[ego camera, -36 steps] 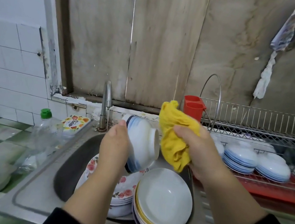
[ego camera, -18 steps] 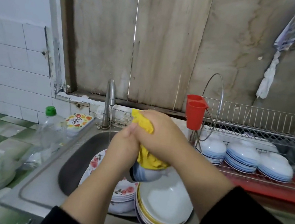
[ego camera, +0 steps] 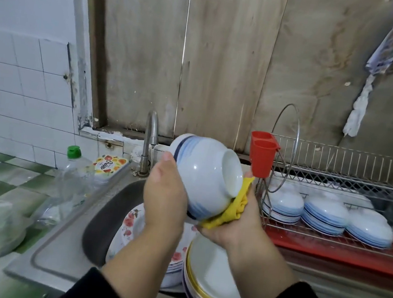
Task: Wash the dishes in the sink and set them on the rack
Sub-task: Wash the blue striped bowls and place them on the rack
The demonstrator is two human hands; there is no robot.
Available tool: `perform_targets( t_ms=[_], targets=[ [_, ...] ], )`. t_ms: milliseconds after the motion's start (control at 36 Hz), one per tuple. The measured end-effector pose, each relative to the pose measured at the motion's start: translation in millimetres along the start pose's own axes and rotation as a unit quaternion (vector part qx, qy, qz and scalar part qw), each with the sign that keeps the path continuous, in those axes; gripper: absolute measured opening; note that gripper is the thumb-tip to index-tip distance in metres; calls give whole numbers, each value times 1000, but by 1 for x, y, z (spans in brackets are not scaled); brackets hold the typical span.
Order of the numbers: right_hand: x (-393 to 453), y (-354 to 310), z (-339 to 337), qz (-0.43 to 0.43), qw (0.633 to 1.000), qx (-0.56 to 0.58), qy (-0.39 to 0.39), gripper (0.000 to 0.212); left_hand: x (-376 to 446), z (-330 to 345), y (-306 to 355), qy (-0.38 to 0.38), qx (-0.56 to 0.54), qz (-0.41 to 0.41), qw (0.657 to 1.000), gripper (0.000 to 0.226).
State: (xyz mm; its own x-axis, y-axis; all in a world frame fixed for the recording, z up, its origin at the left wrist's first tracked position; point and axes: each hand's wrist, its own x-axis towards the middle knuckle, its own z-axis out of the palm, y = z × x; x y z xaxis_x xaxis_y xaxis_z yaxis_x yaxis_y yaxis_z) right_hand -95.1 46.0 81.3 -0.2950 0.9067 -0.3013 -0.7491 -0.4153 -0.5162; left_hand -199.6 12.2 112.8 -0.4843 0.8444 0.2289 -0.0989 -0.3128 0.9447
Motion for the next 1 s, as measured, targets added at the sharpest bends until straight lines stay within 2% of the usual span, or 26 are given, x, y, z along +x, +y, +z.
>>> perform_targets(
  t_ms=[56,111,167,222,278,333,444,500,556,611,694,778,833,917,944,1000],
  targets=[
    [2,9,-1,-13,1000,21,5,73,-10,3,-9,9,-1,41,999,31],
    [2,6,-4,-21,999,27,-3,69,-15,0,-21,-16,-22,47,999,30],
    [-2,-7,-6,-27,999,24,-21,62,-10,-6,-28,-88,-83,-1,993,25],
    [-6,-27,-5,-37,998,-30,-27,53,1,-11,-22,-169,-148,-93,970,23],
    [-10,-42,1,-37,993,-106,-34,46,18,-10,-11,-198,-167,-180,949,33],
    [-13,-46,8,-35,986,-158,-44,41,33,-10,4,-189,-155,-203,948,35],
    [-12,-30,12,-27,996,-87,-19,45,35,0,22,-101,-86,-138,982,32],
    [-10,-13,12,-27,999,-23,-18,51,17,6,18,-47,1,-27,999,35],
    [-7,-1,11,-32,999,-1,-26,57,-4,8,4,-32,8,65,997,28],
    [-9,0,9,-27,999,-7,-20,59,-16,5,-10,-76,-35,58,995,18],
    [-14,-21,4,-23,998,-42,-37,53,-5,-1,-9,-159,-117,-50,979,21],
    [-17,-38,5,-30,992,-109,-49,53,13,-7,10,-155,-186,-146,959,30],
    [-18,-36,9,-32,993,-100,-48,55,17,-6,19,-123,-146,-105,976,29],
    [-21,-11,15,-24,997,-43,-61,50,1,-3,19,-60,-33,40,997,27],
    [-21,-2,15,-22,997,-26,-68,49,-7,-3,13,-54,-16,78,995,22],
    [-22,10,15,-24,996,-8,-83,47,-20,-5,-1,-87,-26,83,992,16]
  ],
)
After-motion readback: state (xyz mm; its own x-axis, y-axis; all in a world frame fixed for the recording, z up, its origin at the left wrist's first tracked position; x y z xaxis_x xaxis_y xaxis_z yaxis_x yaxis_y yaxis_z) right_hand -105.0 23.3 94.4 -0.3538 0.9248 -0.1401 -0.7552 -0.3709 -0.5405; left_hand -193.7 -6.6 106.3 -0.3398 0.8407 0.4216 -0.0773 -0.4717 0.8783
